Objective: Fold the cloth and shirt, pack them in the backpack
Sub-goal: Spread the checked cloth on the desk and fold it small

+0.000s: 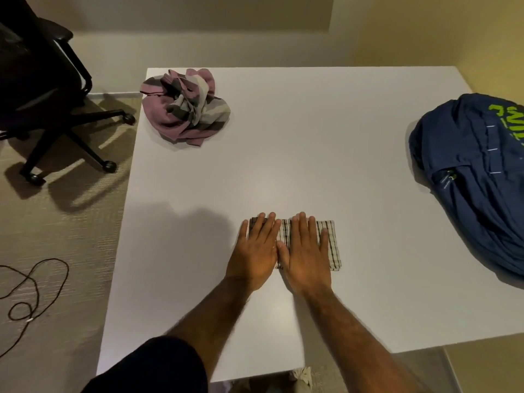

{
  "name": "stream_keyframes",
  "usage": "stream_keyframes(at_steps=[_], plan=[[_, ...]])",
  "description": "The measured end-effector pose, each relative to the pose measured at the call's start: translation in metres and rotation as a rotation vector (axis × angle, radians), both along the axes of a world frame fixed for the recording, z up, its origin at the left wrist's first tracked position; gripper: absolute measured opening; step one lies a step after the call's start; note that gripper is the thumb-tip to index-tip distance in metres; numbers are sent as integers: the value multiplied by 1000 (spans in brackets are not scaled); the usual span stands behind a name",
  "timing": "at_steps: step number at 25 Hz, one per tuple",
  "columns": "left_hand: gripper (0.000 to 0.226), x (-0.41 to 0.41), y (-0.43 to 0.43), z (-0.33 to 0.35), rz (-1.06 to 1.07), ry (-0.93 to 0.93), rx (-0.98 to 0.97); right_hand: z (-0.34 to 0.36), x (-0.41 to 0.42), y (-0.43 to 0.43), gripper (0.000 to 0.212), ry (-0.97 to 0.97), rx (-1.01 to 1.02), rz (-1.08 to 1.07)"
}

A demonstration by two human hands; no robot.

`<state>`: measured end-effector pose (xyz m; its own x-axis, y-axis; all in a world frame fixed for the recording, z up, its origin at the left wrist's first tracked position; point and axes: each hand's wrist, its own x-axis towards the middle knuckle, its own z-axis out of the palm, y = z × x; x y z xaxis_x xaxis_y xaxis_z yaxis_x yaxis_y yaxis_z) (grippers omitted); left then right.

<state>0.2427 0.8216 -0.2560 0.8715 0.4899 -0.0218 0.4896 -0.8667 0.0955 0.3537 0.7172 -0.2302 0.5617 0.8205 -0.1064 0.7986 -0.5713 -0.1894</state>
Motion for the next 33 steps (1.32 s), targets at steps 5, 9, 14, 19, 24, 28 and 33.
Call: stream_keyframes(at_steps=[5,9,14,19,24,28,33], plan=[[62,2,0,1,36,6,-66,-10,26,-19,71,-77,-110,23],[63,4,0,0,61,19,-81,-11,52,-38,72,-73,-127,-29],[65,5,-3,2,67,58,-70,-9,68,-47,72,-10,-144,-18],[66,5,-4,3,75,99,-23,-7,71,-46,73,42,-126,-2],[66,45,-31,22,142,12,-45,-5,82,-46,76,36,-150,65],[67,49,-43,9,235,26,-86,-3,92,-52,76,-5,-165,128],[73,53,-43,5,260,53,-102,-6,100,-46,78,0,-152,158]])
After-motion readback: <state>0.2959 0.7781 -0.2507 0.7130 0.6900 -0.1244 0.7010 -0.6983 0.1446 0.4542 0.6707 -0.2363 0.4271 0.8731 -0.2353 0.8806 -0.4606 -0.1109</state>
